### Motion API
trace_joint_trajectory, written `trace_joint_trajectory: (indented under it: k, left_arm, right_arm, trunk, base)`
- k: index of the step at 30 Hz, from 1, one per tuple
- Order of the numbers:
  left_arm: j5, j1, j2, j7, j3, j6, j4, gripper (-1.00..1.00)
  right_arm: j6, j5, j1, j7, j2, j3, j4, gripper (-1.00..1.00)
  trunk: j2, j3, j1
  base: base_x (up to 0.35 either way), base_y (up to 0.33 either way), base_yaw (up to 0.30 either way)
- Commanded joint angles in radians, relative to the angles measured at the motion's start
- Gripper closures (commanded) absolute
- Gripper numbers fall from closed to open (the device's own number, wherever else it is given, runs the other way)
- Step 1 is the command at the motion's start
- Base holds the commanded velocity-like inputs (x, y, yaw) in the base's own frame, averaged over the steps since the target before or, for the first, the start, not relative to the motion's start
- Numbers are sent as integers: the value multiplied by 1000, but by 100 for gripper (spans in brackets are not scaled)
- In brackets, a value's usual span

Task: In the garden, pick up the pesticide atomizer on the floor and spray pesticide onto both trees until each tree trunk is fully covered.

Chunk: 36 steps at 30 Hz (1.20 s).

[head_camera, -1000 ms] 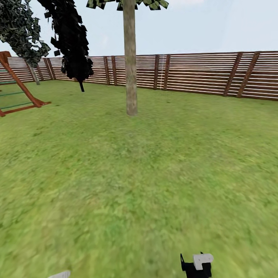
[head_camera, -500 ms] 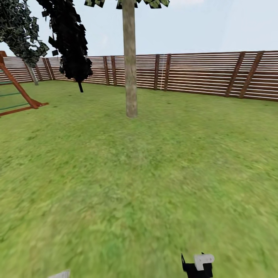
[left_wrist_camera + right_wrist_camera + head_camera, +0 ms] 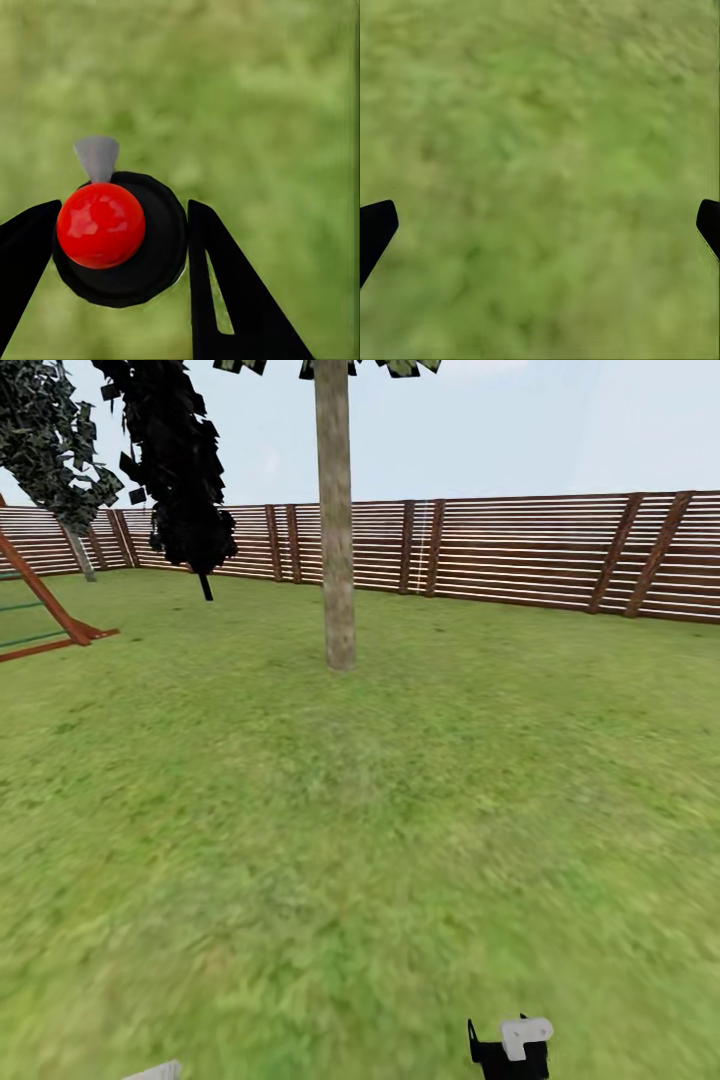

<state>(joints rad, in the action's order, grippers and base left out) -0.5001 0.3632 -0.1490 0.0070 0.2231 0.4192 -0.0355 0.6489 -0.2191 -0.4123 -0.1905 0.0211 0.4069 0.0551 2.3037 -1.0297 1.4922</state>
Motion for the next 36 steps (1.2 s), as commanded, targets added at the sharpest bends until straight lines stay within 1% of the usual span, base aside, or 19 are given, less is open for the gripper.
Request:
trace_joint_trajectory:
  k: [1,36]
  left_arm:
    - [-8,0,0,1,9,3,0,100]
    - [-8,0,0,1,9,3,0,100]
  right_arm:
    - [2,-6,0,-4,0,9,0,-100]
    - [2,-5,0,-4,-1,9,-1,-100]
  trunk:
    - [0,-1,0]
    - [0,-1,0]
  base:
    - [339,0,0]
    - [339,0,0]
